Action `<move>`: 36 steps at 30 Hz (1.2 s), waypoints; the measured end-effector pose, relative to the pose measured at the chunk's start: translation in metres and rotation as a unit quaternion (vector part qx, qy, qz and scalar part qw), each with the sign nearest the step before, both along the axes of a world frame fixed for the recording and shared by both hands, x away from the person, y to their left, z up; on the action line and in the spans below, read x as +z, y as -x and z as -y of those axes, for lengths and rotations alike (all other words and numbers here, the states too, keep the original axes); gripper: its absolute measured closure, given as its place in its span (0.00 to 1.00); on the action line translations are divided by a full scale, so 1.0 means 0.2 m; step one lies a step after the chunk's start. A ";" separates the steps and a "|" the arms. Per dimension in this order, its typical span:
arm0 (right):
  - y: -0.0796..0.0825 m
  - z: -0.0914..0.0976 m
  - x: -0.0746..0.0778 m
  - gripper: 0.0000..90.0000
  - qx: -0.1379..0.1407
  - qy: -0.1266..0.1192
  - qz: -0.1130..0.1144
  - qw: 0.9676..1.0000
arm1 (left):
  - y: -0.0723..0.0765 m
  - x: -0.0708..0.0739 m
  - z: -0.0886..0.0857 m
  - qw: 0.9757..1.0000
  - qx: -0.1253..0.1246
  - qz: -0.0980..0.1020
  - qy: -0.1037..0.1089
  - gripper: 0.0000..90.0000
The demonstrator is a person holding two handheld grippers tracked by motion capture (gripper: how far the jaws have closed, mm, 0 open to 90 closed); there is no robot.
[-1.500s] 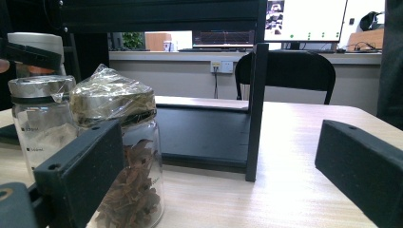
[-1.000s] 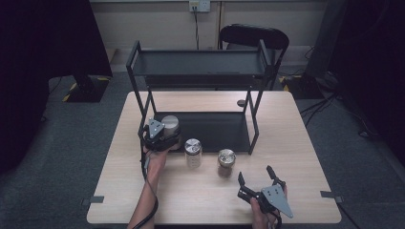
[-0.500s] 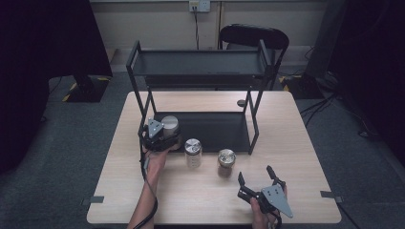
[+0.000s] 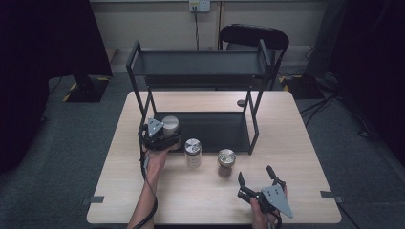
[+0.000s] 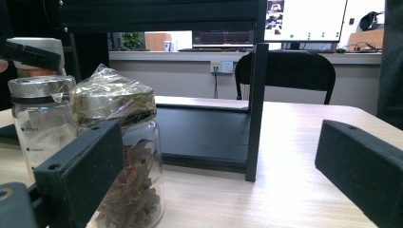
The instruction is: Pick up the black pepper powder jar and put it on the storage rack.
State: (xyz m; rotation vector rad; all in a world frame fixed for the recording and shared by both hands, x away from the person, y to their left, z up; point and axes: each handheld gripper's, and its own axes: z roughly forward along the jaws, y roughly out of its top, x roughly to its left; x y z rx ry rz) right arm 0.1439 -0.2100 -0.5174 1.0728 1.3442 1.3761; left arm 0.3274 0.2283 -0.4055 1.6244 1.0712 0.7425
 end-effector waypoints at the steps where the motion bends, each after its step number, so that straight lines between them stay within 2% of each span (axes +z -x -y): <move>1: 0.00 0.00 0.00 0.02 0.000 0.000 0.000 1.000 | 0.00 0.00 0.00 1.000 0.002 0.001 -0.001 0.32; 7: 0.00 0.00 0.00 0.02 0.000 0.000 0.000 1.000 | 0.00 0.00 0.00 1.000 0.011 -0.002 0.010 0.23; 10: 0.00 0.00 0.00 0.02 0.000 0.000 0.000 1.000 | 0.01 0.00 0.01 1.000 0.012 0.001 0.008 0.20; 15: 0.00 0.00 0.00 0.02 0.000 0.000 0.000 1.000 | 0.01 0.00 0.00 1.000 0.014 0.004 0.021 0.12; 23: 0.00 0.00 0.00 0.02 0.000 0.000 0.000 1.000 | 0.00 0.00 0.01 1.000 0.011 0.006 0.017 0.02; 28: 0.00 0.00 0.00 0.02 0.000 0.000 0.000 1.000 | 0.00 0.01 0.01 1.000 0.009 0.005 0.022 0.00; 36: 0.00 0.00 0.00 0.02 0.000 0.000 0.000 1.000 | 0.01 0.03 0.01 1.000 0.003 0.012 0.019 0.00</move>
